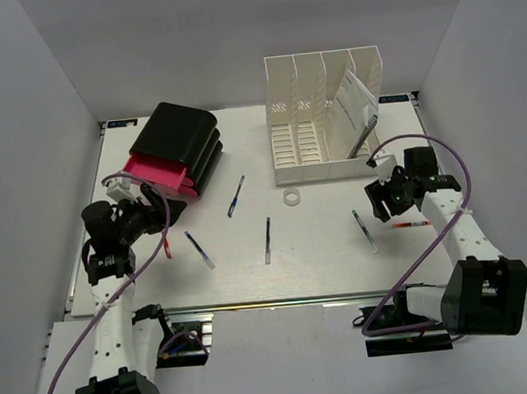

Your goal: Organize the desk

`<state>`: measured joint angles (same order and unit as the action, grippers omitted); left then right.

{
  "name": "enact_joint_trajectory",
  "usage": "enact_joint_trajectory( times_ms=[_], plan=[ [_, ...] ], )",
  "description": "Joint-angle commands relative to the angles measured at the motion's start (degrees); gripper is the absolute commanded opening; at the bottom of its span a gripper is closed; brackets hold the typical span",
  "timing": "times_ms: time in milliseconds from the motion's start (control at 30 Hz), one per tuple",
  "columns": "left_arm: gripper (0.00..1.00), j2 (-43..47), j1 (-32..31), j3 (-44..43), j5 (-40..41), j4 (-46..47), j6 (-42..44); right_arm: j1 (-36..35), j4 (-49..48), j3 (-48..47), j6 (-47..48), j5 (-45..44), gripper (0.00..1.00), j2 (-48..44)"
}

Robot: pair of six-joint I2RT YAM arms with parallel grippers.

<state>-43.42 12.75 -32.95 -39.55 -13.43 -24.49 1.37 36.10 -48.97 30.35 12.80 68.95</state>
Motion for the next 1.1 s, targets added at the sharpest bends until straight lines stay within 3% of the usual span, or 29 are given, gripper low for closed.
enact_joint_trajectory(
  times_ms=[0, 133, 433, 700, 767, 1067],
  plan=[
    [0.79, 1.7, -0.3, -1.9, 1.7, -1.2, 2.4, 1.6, 1.7, -2.6, 4.8, -6.0, 0.68, -0.8],
    [0.79, 2.6, -0.3, -1.8, 1.5, -1.3, 2.4, 3.6, 9.9, -4.8, 14.4, -2.7, 0.69, 1.0],
    [0.82, 5.5, -0.3, -1.3, 0.9, -1.2, 2.5, 5.2, 10.6, -3.1, 32.0, -2.2, 0.67, 3.5],
    [0.83, 5.2, -0.3, -1.0, 0.7, -0.9, 2.3, 4.7, 10.7, -4.6, 35.9, -3.6, 0.69, 7.3],
    [0.83, 4.6, -0.3, -1.0, 0.6, -1.1, 2.3, 4.6, 10.3, -3.4, 36.8, -3.9, 0.73, 7.6],
    [0.83, 2.6, -0.3, -0.9, 0.0, -1.1, 2.6, 4.2, 3.3, 3.6, 42.2, -8.5, 0.73, 4.1]
  ],
)
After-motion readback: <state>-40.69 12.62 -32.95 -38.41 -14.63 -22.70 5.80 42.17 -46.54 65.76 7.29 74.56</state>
